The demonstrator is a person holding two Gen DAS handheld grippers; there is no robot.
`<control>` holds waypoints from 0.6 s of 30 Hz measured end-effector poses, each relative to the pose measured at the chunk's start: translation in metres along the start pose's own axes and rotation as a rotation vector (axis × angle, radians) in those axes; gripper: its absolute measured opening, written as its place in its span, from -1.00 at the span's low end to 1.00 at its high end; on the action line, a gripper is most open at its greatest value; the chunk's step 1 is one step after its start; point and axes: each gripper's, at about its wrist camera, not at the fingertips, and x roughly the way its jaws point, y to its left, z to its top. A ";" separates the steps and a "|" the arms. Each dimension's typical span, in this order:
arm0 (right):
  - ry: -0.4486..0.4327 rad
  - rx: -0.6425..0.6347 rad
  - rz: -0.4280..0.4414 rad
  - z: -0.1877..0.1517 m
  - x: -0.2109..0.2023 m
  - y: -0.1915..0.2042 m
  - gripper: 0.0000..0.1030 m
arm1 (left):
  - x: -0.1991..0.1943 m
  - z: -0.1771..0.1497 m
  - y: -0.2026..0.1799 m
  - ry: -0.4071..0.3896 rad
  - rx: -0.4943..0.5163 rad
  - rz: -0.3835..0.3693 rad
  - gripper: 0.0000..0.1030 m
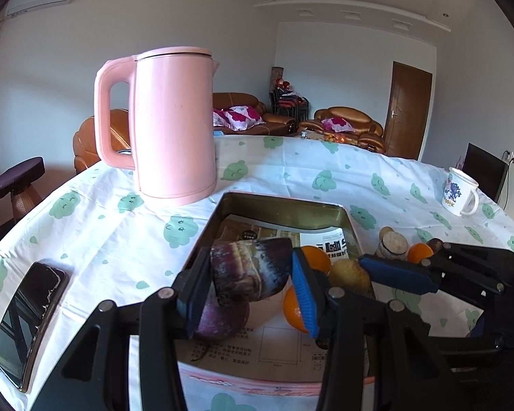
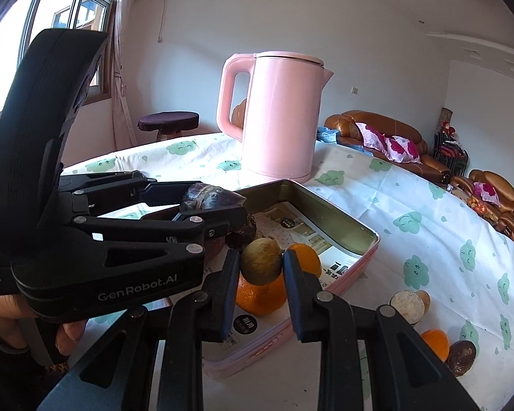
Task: Organize fruits
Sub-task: 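Lower the yam piece into the tin with the left gripper while the right releases the yellow-brown fruit there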
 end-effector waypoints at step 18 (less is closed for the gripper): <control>-0.031 0.084 -0.132 -0.027 -0.051 -0.058 -0.08 | -0.021 0.010 -0.034 -0.083 0.026 -0.008 0.54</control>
